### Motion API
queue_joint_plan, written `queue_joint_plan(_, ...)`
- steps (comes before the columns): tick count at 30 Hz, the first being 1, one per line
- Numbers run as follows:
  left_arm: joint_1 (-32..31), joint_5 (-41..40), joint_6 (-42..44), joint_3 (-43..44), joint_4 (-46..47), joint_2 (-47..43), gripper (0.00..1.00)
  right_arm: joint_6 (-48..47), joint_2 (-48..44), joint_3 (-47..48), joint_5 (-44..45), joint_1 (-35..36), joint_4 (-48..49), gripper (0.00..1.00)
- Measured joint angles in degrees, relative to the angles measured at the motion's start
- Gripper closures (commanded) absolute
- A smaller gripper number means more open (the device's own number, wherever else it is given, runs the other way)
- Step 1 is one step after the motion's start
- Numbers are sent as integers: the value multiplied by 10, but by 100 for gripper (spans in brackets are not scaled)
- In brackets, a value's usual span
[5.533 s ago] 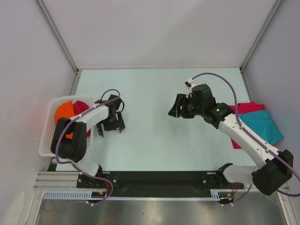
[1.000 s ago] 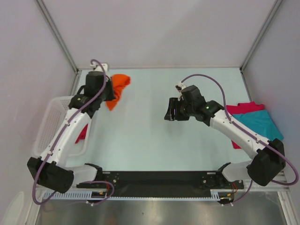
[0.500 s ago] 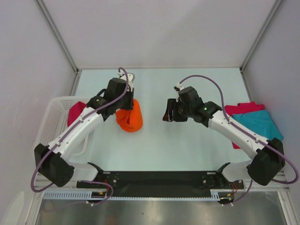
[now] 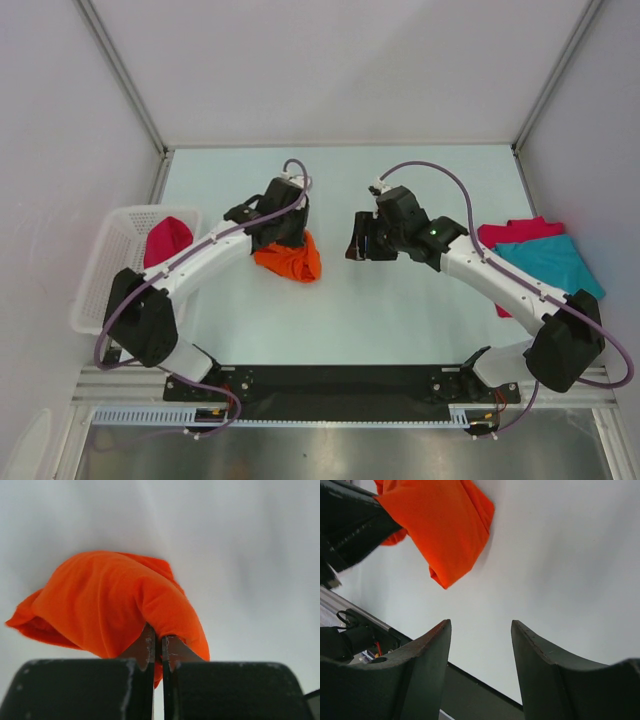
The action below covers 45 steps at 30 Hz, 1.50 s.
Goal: Fold and stack the t-shirts
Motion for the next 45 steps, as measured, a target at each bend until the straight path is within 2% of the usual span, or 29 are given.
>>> queue_joint_plan(3, -45, 4, 7, 32, 2, 14, 100, 0, 0, 0, 4, -1, 0, 43)
queue_joint_plan(7, -74, 19, 10, 54, 18, 1, 100, 0, 6, 0, 7, -4, 0, 43)
queue_joint_plan(11, -74, 2, 5, 52, 22, -59, 100, 0, 13, 0, 8, -5, 1, 43)
queue_joint_plan(16, -66, -79, -14, 53, 20, -130, 100, 2, 18, 0, 8, -4, 8, 43)
queue_joint_plan(19, -52, -125, -29, 56, 4, -119, 100, 2, 24, 0, 9, -1, 7, 43)
queue_joint_plan(22, -44, -153, -45, 47, -17, -70, 100, 2, 26, 0, 10, 3, 4, 43)
queue_joint_plan(27, -44, -155, -67, 6, -49, -19, 100, 4, 26, 0, 13, 5, 4, 43)
queue_joint_plan(32, -44, -151, -75, 4, -54, -29, 100, 4, 26, 0, 15, 5, 3, 43)
queue_joint_plan(36, -45, -152, -75, 4, -52, -65, 100, 4, 26, 0, 17, 6, 4, 43)
queue_joint_plan(42, -42, -163, -74, 9, -32, -166, 100, 5, 26, 0, 17, 7, 4, 44)
queue_joint_plan(45, -41, -169, -75, 19, -24, -173, 99, 5, 26, 0, 17, 9, 4, 43)
